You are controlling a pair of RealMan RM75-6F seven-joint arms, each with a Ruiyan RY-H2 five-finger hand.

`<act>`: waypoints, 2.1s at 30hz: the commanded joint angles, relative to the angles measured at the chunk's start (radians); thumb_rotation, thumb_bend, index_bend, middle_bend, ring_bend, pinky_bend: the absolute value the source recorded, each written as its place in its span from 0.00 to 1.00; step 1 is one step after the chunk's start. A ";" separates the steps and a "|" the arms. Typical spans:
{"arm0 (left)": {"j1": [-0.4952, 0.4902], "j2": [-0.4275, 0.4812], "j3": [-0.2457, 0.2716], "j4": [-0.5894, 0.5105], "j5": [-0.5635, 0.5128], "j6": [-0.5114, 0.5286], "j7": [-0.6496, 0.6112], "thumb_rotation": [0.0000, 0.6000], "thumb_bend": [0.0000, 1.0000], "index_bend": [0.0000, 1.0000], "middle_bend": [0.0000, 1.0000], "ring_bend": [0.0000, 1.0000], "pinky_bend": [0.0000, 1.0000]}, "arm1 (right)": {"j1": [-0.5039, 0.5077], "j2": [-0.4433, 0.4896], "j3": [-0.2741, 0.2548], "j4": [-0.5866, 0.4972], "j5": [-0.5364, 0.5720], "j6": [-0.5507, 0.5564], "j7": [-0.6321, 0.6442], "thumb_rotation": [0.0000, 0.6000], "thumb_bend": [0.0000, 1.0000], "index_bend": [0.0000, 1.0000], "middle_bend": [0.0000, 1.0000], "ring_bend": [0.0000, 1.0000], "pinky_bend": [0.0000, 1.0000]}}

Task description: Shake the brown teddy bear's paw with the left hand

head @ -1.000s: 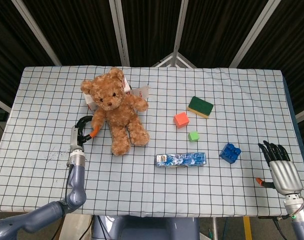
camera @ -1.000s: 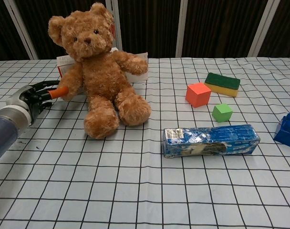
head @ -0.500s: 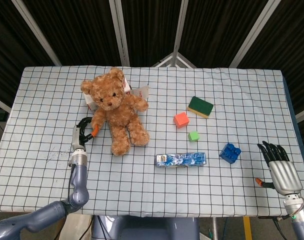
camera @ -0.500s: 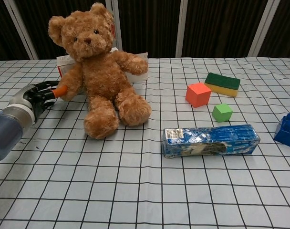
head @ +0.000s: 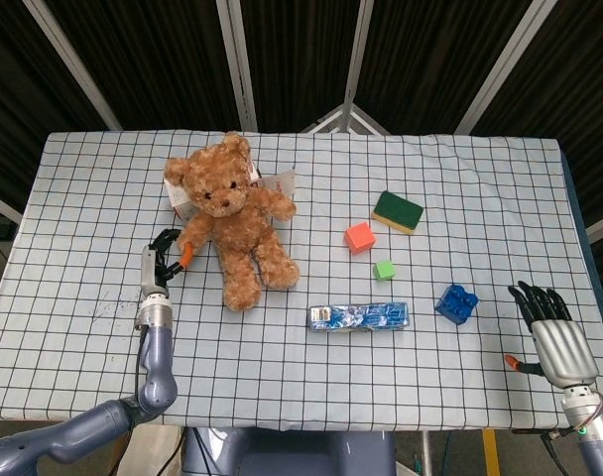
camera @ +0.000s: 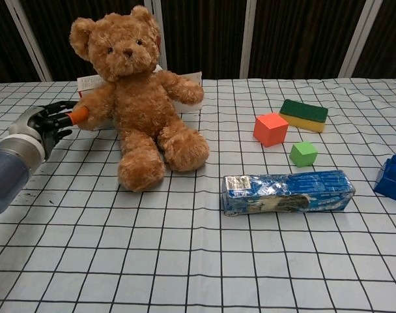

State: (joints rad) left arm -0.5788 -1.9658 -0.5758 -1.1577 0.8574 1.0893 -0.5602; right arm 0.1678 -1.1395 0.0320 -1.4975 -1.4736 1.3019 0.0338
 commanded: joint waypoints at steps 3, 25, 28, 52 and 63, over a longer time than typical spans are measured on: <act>0.004 0.009 -0.005 -0.063 0.028 0.044 0.028 1.00 0.62 0.44 0.43 0.05 0.06 | 0.001 0.001 -0.001 -0.001 0.000 -0.002 -0.001 1.00 0.10 0.00 0.00 0.00 0.00; 0.005 0.002 -0.014 -0.011 -0.033 0.013 0.101 1.00 0.63 0.44 0.43 0.05 0.06 | 0.002 0.009 -0.003 -0.016 0.014 -0.015 -0.002 1.00 0.10 0.00 0.00 0.00 0.00; 0.001 -0.003 -0.016 -0.013 -0.021 0.022 0.100 1.00 0.63 0.44 0.43 0.05 0.06 | 0.002 0.009 -0.004 -0.017 0.013 -0.014 -0.003 1.00 0.10 0.00 0.00 0.00 0.00; 0.004 -0.015 -0.005 0.064 -0.006 0.010 0.114 1.00 0.63 0.44 0.42 0.05 0.06 | 0.003 0.014 -0.009 -0.030 0.011 -0.020 -0.011 1.00 0.10 0.00 0.00 0.00 0.00; 0.007 -0.001 -0.010 -0.028 0.060 0.069 0.103 1.00 0.63 0.44 0.42 0.05 0.06 | 0.005 0.011 -0.009 -0.033 0.016 -0.024 -0.020 1.00 0.10 0.00 0.00 0.00 0.00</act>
State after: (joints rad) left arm -0.5762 -1.9739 -0.5849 -1.1640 0.9060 1.1438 -0.4604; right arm 0.1723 -1.1280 0.0231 -1.5307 -1.4574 1.2783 0.0145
